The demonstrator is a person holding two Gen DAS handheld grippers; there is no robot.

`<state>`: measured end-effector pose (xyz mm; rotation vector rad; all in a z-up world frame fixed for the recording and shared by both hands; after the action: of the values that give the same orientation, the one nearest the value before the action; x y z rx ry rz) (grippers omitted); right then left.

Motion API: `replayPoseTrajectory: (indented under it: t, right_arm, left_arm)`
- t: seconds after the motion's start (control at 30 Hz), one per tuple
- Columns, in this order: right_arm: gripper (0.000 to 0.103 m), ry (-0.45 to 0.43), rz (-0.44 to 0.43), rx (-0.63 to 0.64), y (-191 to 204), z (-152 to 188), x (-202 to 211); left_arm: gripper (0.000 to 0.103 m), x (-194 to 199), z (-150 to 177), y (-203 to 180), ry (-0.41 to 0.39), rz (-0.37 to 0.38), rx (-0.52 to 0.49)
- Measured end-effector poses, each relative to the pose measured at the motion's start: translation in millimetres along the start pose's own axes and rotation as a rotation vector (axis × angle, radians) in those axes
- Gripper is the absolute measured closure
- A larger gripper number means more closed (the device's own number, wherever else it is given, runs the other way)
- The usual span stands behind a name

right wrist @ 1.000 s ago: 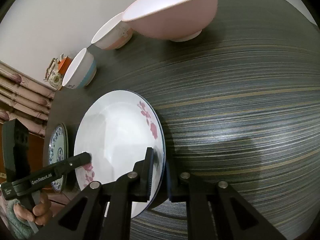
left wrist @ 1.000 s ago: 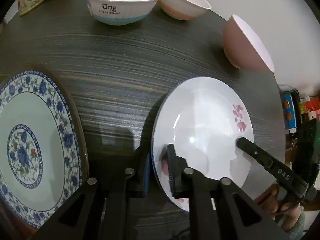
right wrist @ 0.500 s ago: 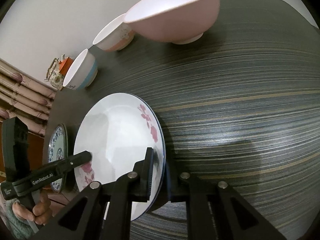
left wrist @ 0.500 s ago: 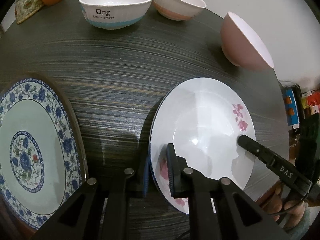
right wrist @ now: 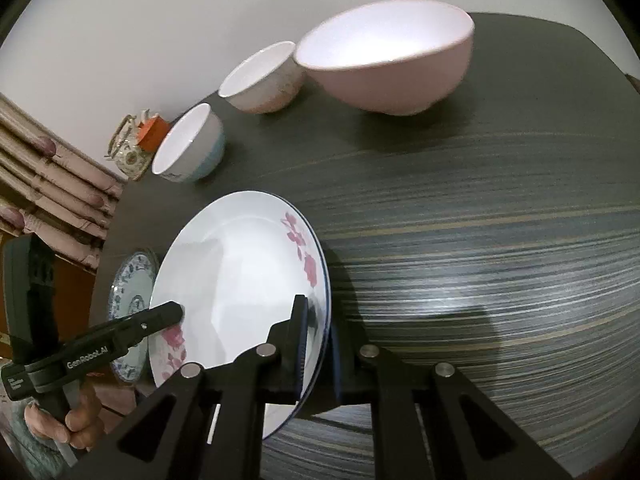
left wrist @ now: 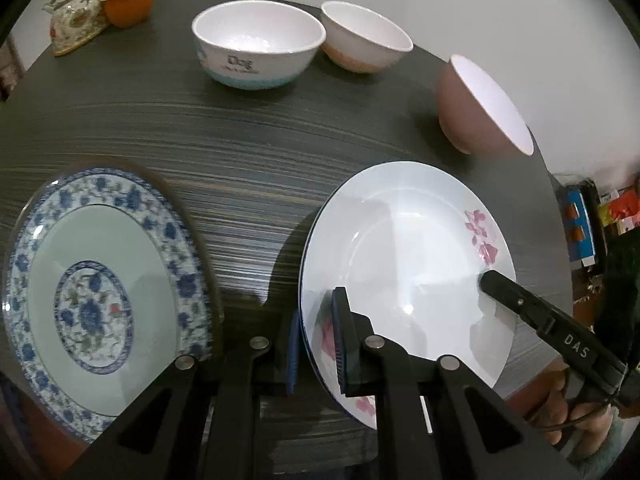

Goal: Organize plates and bowls
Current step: 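Carry the held plate over the stacked blue-and-white plates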

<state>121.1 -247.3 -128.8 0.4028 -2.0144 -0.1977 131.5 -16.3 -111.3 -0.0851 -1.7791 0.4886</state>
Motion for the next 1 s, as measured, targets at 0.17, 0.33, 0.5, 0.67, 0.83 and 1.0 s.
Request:
replayPoseTrajectory:
  t: [0.17, 0.33, 0.5, 0.67, 0.83, 1.0]
  right_arm:
    - [0.093, -0.009, -0.008, 0.026, 18, -8, 3]
    - [0.093, -0.017, -0.024, 0.061, 43, -18, 2]
    - [0.093, -0.012, -0.053, 0.102, 75, -27, -6]
    - [0.093, 0.003, -0.082, 0.147, 109, -35, -19]
    - [0.093, 0.028, -0.107, 0.186, 144, -40, -37]
    - [0.093, 0.056, -0.123, 0.218, 167, -36, -50]
  left_arm:
    - [0.091, 18, -3, 14, -0.03, 0.002, 0.02]
    - [0.091, 37, -10, 32, -0.064, 0.002, 0.05]
    - [0.092, 54, -17, 58, -0.103, -0.006, 0.098]
    - [0.092, 72, -23, 89, -0.139, -0.023, 0.157]
    - [0.092, 83, -24, 122, -0.163, -0.04, 0.22]
    - [0.092, 91, -24, 152, -0.176, -0.056, 0.277]
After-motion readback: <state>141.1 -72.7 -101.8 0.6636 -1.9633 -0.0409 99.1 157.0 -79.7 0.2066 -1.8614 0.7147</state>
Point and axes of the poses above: each gripper's, at about its wrist camera, not at the fingertips, and x roughly against the way its jaws point, y to its left, z to its underside, the point moved 3 cm from there along -x, roughly the way its jaws point, and after that the axes turned 15 degrees about x, right-handed, at the moved point
